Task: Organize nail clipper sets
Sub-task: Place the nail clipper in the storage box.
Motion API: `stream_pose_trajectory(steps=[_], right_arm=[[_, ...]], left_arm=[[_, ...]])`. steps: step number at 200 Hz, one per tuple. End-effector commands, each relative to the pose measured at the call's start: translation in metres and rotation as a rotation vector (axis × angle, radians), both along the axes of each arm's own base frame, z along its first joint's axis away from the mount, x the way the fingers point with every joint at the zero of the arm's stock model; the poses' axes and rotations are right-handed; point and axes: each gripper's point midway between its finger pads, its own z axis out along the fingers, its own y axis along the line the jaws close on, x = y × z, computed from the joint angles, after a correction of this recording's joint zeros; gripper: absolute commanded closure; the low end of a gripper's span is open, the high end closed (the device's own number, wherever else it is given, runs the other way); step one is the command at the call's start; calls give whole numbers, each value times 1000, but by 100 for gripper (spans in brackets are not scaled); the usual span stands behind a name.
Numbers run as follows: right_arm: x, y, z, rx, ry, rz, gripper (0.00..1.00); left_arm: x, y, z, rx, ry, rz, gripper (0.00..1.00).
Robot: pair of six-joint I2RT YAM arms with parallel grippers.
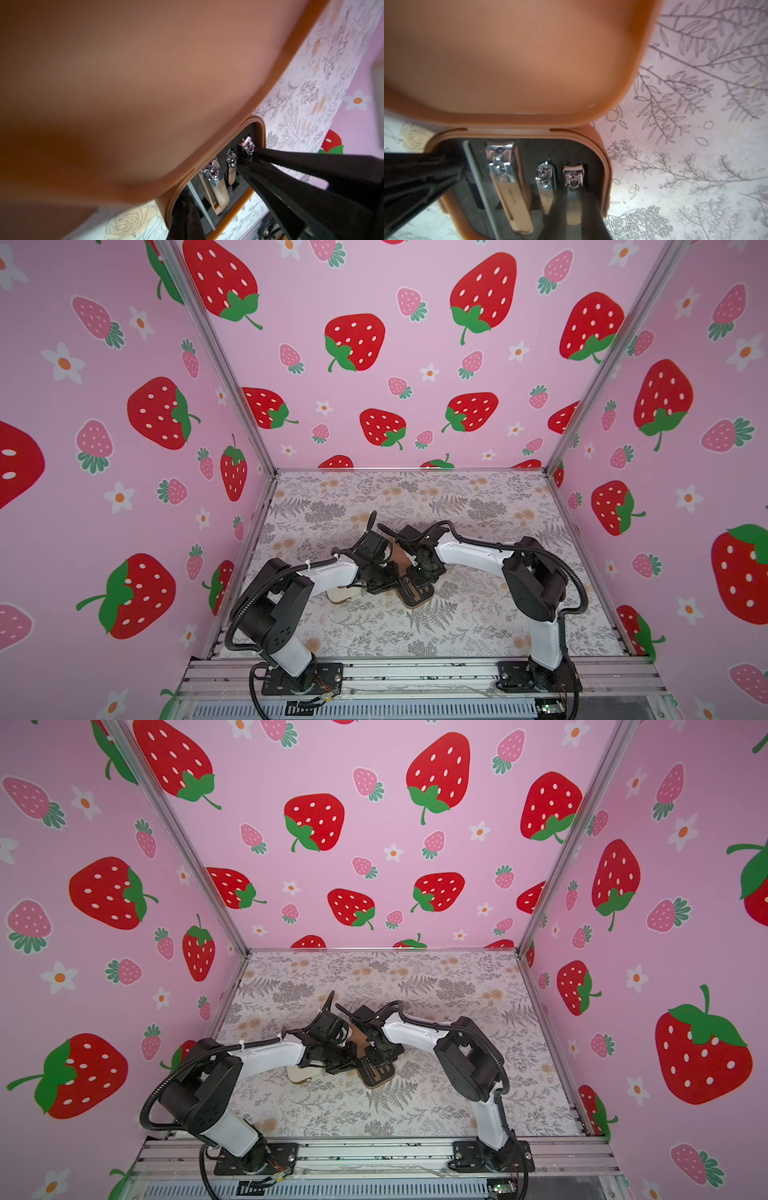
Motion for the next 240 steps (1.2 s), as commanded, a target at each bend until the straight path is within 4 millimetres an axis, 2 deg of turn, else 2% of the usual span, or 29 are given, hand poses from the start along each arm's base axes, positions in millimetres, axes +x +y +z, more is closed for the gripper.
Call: stream_pose_trajectory(steps=[1, 74, 106, 140, 191, 240], right_arm=[[-12, -90, -75, -370, 32, -46, 89], [-25, -109, -90, -420, 49, -89, 89], [-21, -106, -86, -405, 34, -93, 87], [-10, -97, -68, -381, -4, -85, 81], [6, -79, -31, -315, -64, -71, 79], [13, -69, -2, -261, -101, -63, 76]], left_arm=[[-15, 16, -16, 65, 58, 5, 100], [-18, 20, -17, 70, 56, 8, 100], [-18, 19, -17, 70, 58, 9, 100], [-18, 19, -16, 68, 56, 8, 100], [-17, 18, -16, 67, 57, 8, 100], [-16, 17, -16, 64, 56, 5, 100]])
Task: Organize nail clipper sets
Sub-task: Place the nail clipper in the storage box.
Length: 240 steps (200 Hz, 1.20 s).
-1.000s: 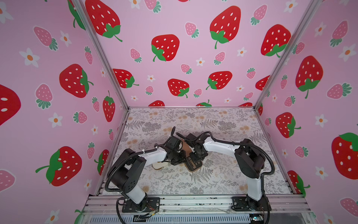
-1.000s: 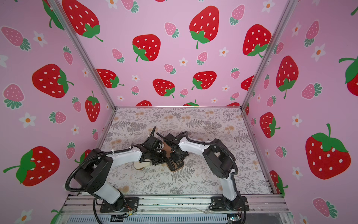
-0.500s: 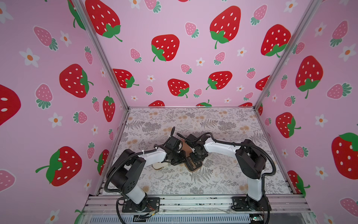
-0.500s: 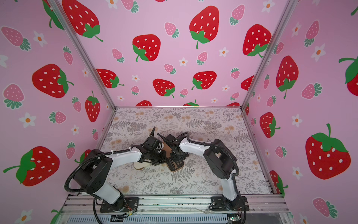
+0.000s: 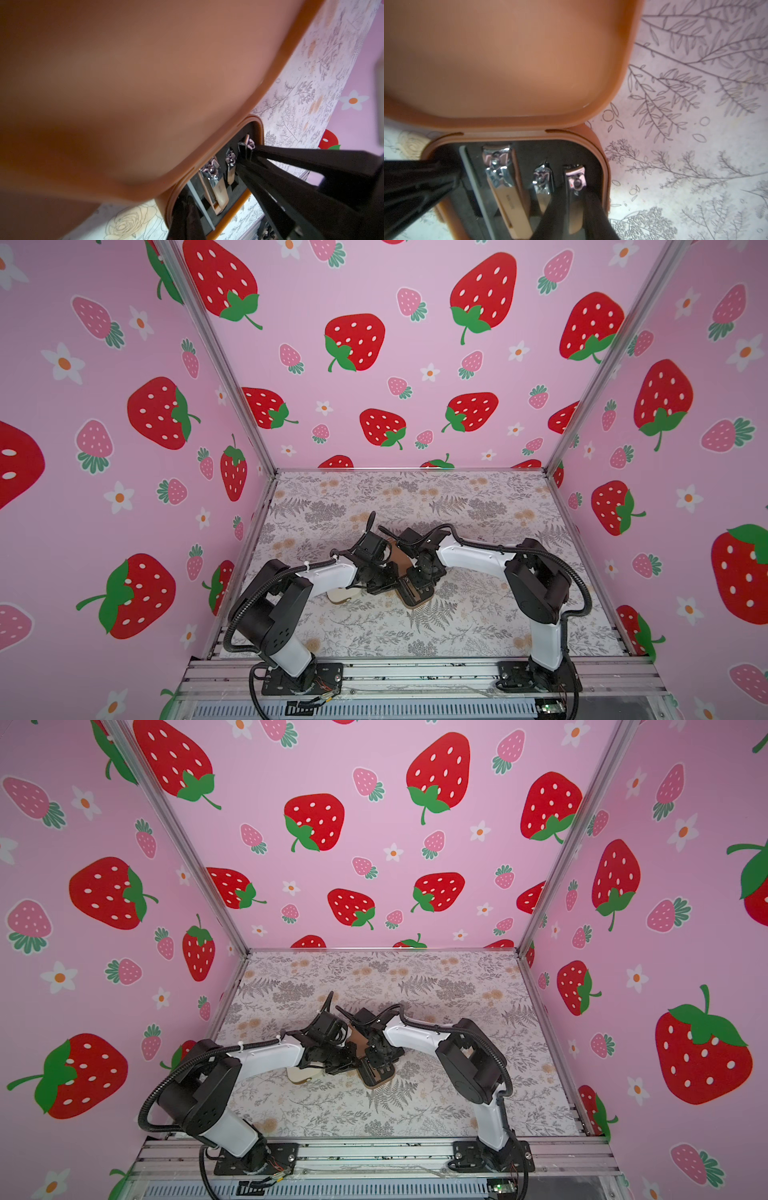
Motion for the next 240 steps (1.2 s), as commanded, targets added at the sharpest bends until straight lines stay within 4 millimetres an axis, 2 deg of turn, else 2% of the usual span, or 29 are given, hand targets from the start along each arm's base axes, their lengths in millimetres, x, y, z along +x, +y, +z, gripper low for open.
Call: stream_pose_trajectory(steps=[1, 61, 86, 133, 167, 199, 240], right_arm=[[11, -70, -12, -283, -46, -39, 76], [19, -47, 31, -146, -91, -25, 73], [20, -41, 41, -112, -97, -15, 72], [19, -34, 39, -74, -82, -5, 71], [19, -14, 36, 35, -43, 50, 61], [20, 3, 41, 158, -3, 112, 57], [22, 3, 34, 207, 48, 148, 54]], left_arm=[[-16, 16, -16, 75, 68, 4, 100], [-14, 15, -15, 73, 66, 1, 100], [-13, 14, -15, 72, 66, 0, 100], [-13, 14, -15, 71, 67, 0, 100], [-13, 14, -15, 70, 68, -1, 100], [-13, 14, -15, 71, 66, -1, 100], [-13, 15, -17, 73, 68, 1, 100]])
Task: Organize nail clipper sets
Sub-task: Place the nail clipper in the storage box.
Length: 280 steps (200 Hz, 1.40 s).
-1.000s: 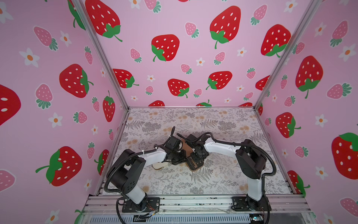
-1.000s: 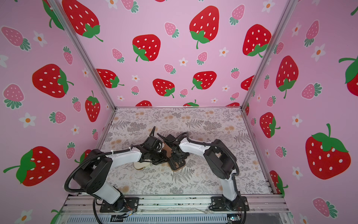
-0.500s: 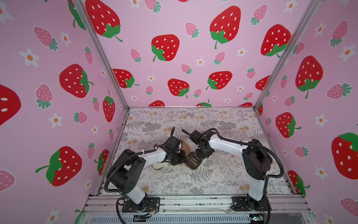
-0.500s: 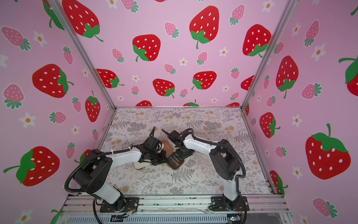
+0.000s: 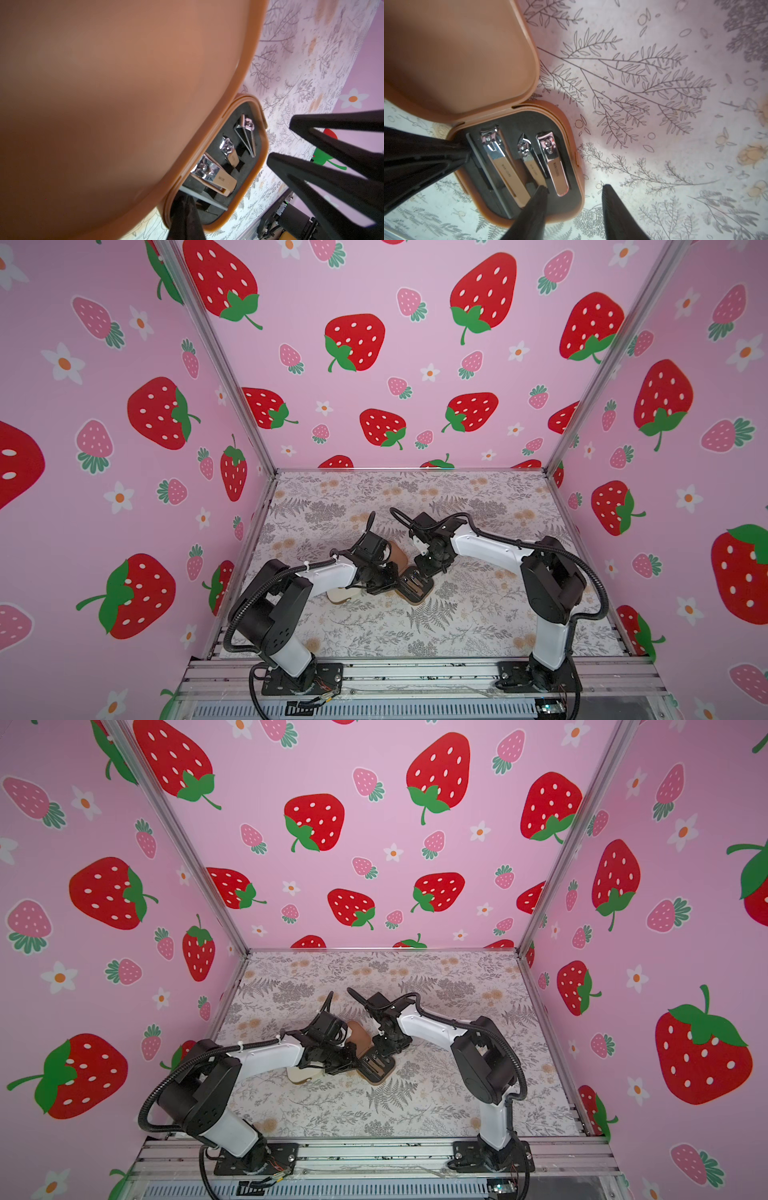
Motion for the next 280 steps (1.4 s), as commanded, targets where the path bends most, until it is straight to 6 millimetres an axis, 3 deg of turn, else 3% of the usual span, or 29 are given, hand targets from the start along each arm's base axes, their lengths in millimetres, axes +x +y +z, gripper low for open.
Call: stream_pose_trajectory(steps=[1, 78, 145, 280], right_arm=[[-4, 4, 4, 66, 35, 56, 53], [-10, 11, -4, 183, 134, 154, 50], [-6, 9, -29, 147, 167, 159, 49], [-2, 11, -41, 206, 227, 131, 56]], left_arm=[[-12, 15, -17, 77, 64, 12, 100], [-12, 15, -19, 81, 71, 12, 100], [-12, 15, -20, 83, 75, 10, 100], [-13, 16, -21, 85, 75, 11, 100]])
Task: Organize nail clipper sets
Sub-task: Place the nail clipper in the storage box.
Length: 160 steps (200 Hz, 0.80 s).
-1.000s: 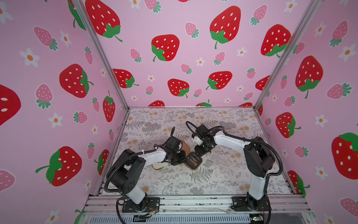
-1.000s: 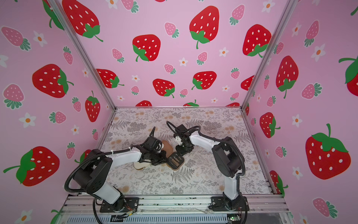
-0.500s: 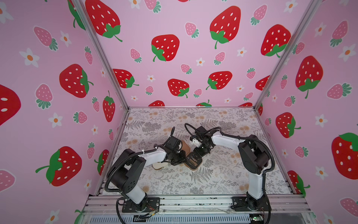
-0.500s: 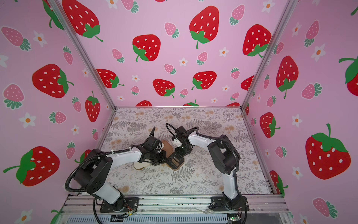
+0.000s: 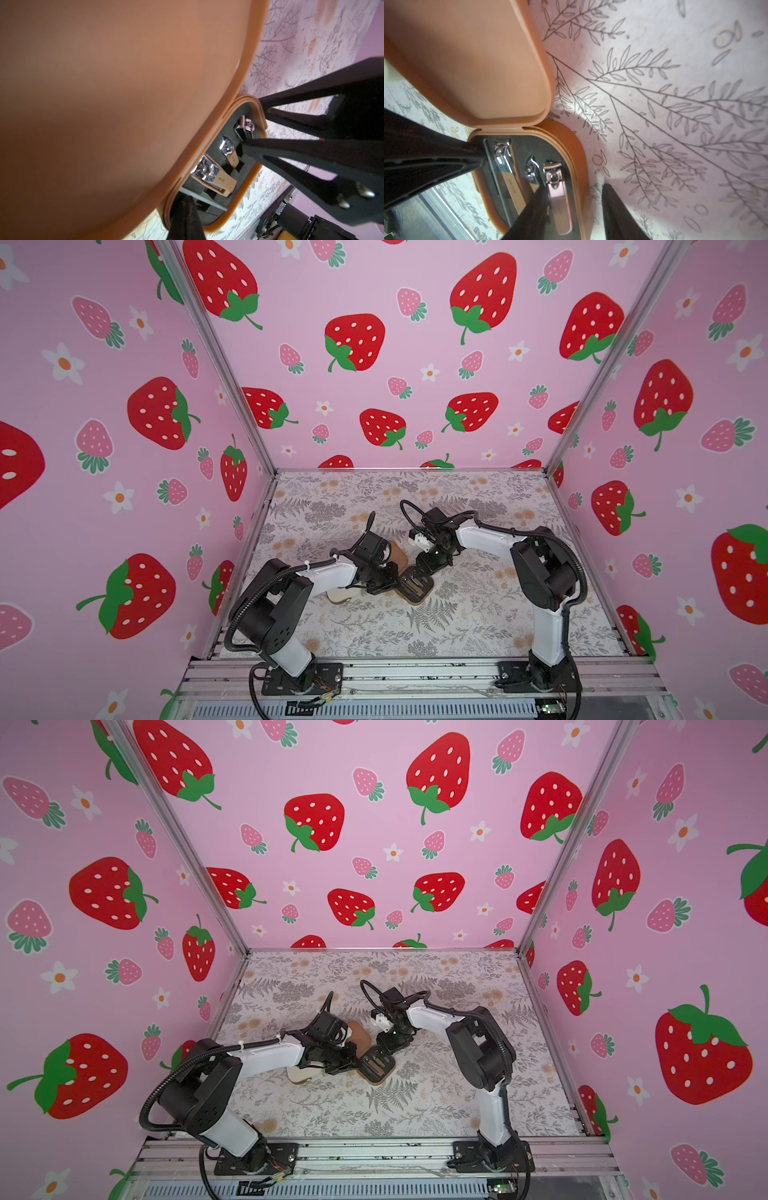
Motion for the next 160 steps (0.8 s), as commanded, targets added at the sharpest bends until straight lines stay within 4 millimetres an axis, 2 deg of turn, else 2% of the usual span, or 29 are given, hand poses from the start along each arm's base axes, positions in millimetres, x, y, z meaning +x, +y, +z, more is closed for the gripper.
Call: stream_pose_trajectory(steps=[1, 55, 118, 160], right_arm=[[-5, -2, -16, -17, 37, 19, 56], [-8, -4, -24, -17, 56, 0, 60], [-12, -11, -38, -53, 69, -30, 75], [-18, -20, -52, -108, 73, -49, 81]], left_arm=[[-13, 16, -19, 87, 72, 12, 100], [-12, 16, -20, 87, 73, 12, 100], [-13, 17, -20, 88, 76, 15, 100], [-12, 16, -20, 85, 74, 14, 100]])
